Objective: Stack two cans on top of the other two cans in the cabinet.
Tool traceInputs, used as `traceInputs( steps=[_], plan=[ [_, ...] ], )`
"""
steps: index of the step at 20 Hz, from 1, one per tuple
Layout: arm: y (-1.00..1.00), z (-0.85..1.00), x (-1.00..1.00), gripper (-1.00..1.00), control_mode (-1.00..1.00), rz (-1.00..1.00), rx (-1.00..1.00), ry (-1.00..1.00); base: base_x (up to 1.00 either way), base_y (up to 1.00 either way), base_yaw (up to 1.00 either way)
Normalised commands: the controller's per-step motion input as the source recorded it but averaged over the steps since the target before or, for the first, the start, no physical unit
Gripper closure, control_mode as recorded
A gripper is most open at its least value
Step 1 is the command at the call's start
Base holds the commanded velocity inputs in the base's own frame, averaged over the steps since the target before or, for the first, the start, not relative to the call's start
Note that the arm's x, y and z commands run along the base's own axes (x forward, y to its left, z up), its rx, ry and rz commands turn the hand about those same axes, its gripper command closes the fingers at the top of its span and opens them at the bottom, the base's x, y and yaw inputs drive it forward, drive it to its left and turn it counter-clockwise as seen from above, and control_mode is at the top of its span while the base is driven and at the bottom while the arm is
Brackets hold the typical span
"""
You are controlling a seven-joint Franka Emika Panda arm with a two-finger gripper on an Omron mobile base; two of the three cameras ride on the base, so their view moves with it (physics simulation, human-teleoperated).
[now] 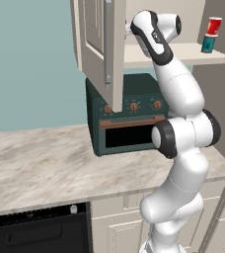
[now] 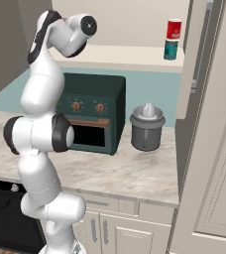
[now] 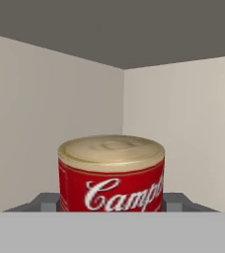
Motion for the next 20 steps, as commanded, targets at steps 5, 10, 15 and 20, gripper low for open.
traceInputs(
  steps=[5, 10, 15, 20],
  plan=[
    [0.00, -0.09, 0.01, 1.00, -1.00, 0.00, 0.00, 0.00, 0.00, 0.00, 0.00],
    [0.00, 0.00, 0.03, 1.00, -1.00, 0.00, 0.00, 0.00, 0.00, 0.00, 0.00],
    [0.00, 0.04, 0.11, 1.00, -1.00, 0.00, 0.00, 0.01, 0.00, 0.00, 0.00],
    [0.00, 0.04, 0.25, 1.00, -1.00, 0.00, 0.00, 0.02, 0.00, 0.00, 0.00]
  ],
)
